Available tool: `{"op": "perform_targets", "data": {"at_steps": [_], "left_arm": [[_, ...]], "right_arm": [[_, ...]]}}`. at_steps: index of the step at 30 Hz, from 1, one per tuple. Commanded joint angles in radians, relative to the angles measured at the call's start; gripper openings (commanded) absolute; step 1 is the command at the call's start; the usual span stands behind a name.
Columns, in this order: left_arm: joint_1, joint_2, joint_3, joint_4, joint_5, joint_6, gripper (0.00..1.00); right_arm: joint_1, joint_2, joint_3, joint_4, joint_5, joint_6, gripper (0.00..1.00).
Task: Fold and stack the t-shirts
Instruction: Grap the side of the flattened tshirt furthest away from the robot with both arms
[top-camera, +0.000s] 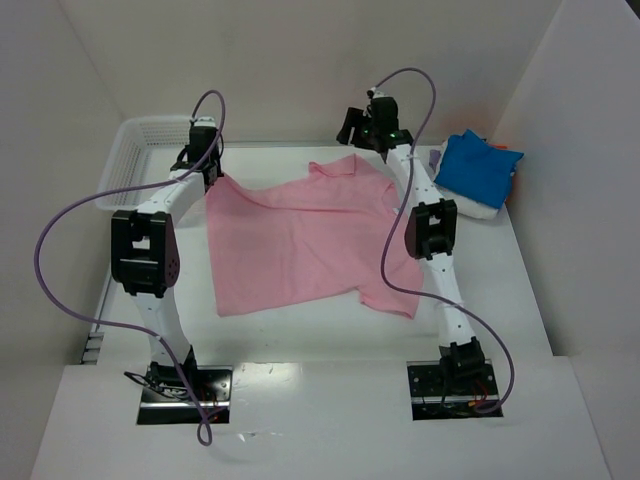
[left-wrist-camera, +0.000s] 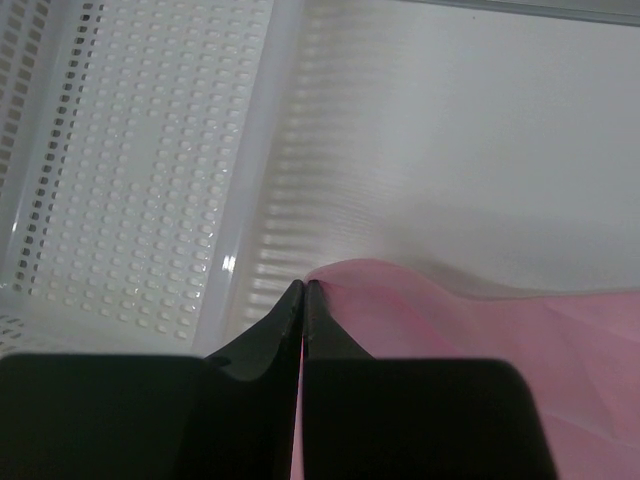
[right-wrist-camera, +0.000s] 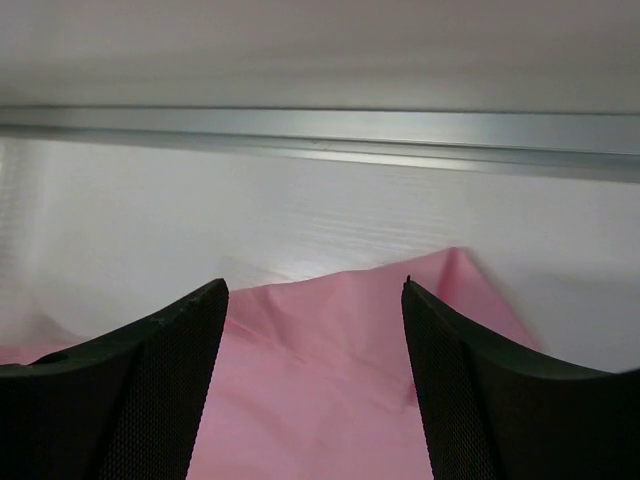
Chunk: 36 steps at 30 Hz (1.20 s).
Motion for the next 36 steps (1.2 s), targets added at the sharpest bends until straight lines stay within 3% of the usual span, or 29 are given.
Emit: {"op": "perform_targets", "data": {"at_steps": [1,11,18,23,32,36], "left_arm": [[0.000,-0.003,-0.007,0.026,0.006,0.011,0.00],[0.000,0.006,-0.007,0.026,0.024,0.002,0.00],[0.000,0.006,-0.017,0.026,0.024,-0.007,0.00],[0.000,0.006,-0.017,0.036,0.024,-0.007,0.00],[0.000,0.016,-0.017,0.036,0.033,-0.007,0.00],[0.000,0.021,-0.017,0.036,0.033,-0.007,0.00]], "right_arm": [[0.030,0.116,0.206,-0.192,-0.009,0.019,0.76],[0.030,-0.007,-0.068,-0.157,0.098,0.019,0.76],[0.030,-0.060,-0.121,-0.132,0.137,0.009,0.76],[0.030,-0.045,-0.125,-0.123,0.094,0.009,0.64],[0.030,0.012,-0.061,-0.152,0.012,0.019,0.53],[0.030,0.012,-0.070,-0.152,0.009,0.019,0.37]]}}
